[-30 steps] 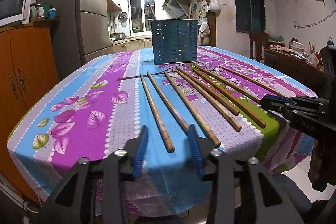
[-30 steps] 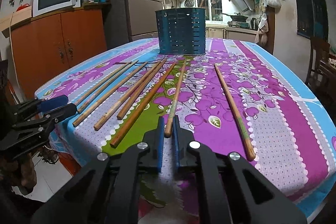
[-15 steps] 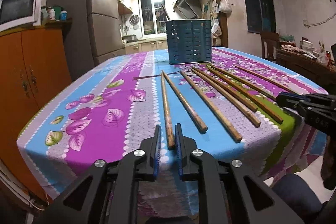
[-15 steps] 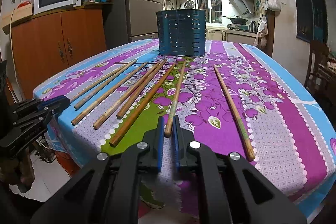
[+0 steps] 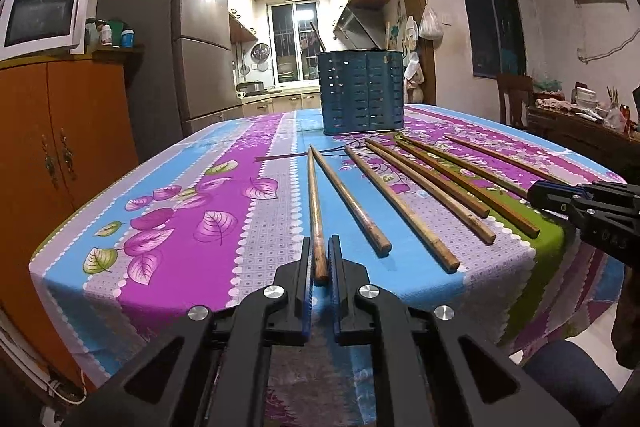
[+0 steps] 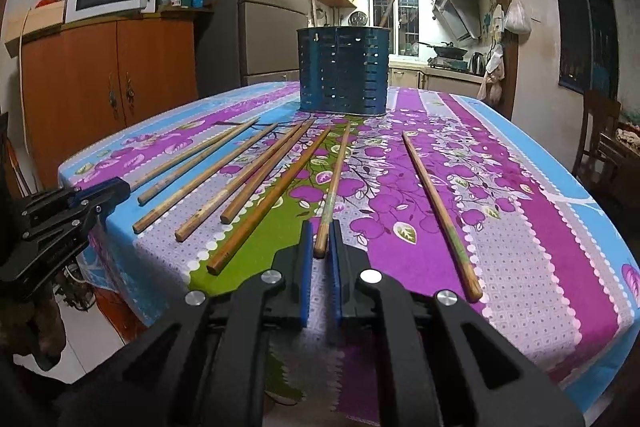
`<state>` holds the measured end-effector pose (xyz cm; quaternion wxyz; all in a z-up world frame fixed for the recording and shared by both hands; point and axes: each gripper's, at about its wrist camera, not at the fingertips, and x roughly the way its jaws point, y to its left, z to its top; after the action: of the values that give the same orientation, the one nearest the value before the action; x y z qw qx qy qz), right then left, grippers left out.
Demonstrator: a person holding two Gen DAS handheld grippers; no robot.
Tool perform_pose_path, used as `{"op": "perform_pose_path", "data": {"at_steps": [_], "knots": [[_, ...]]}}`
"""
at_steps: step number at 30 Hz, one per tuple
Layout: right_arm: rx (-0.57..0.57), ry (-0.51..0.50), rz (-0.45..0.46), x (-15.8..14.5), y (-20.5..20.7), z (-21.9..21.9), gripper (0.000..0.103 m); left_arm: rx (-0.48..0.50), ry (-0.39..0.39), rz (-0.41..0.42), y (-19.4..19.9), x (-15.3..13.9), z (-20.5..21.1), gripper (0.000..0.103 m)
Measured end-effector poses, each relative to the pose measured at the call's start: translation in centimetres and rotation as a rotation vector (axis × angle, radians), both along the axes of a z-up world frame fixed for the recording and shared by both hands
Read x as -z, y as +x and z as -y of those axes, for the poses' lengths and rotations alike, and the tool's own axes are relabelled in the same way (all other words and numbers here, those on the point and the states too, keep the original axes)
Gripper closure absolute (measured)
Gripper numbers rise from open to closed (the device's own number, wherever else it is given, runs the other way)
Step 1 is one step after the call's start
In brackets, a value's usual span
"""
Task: Organize utensils
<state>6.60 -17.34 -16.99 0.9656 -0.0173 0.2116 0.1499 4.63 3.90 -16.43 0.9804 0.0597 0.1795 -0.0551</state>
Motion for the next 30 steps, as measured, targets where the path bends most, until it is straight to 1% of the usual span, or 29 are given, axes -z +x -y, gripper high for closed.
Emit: {"op": "perform_pose_path", "data": {"at_steps": [5, 9, 13, 18, 21, 23, 25, 27, 29, 30], "knots": [[0.017, 0.023, 0.028, -0.8, -0.6, 0.8, 0.098, -0.004, -0.009, 0.001, -0.2, -0.6, -0.3, 0.095], [0.021, 0.021, 0.068, -2.6, -1.2, 1.3, 0.098, 0.003, -0.008, 0.053, -1.0, -2.9, -0.4, 0.095], [0.016, 0.018, 0.122, -5.4, -1.5, 1.9, 0.098, 0.012, -0.014, 0.141, -1.5, -6.6, -0.5, 0.095], [-0.011, 0.006, 0.201, -10.1, -1.0, 2.4, 0.098, 0.036, -0.010, 0.253, -0.7, -11.8, -0.4, 0.095], [-0.030, -0.010, 0.239, -12.8, -0.1, 2.3, 0.098, 0.046, -0.013, 0.286, 0.8, -14.4, -0.3, 0.095], [-0.038, -0.019, 0.251, -14.2, 0.9, 2.3, 0.098, 0.041, -0.020, 0.296, 1.5, -15.4, -0.5, 0.095], [-0.041, -0.034, 0.264, -15.4, 1.6, 2.1, 0.098, 0.026, -0.031, 0.285, 2.0, -15.9, -1.2, 0.095], [-0.044, -0.038, 0.258, -15.8, 1.8, 2.2, 0.098, -0.006, -0.053, 0.267, 1.8, -15.4, -2.5, 0.095], [-0.043, -0.037, 0.249, -15.4, 1.4, 2.6, 0.098, -0.027, -0.058, 0.227, 1.3, -13.8, -3.9, 0.095], [-0.043, -0.032, 0.238, -15.1, 1.2, 2.8, 0.098, -0.037, -0.051, 0.201, 1.1, -12.8, -4.4, 0.089]]}}
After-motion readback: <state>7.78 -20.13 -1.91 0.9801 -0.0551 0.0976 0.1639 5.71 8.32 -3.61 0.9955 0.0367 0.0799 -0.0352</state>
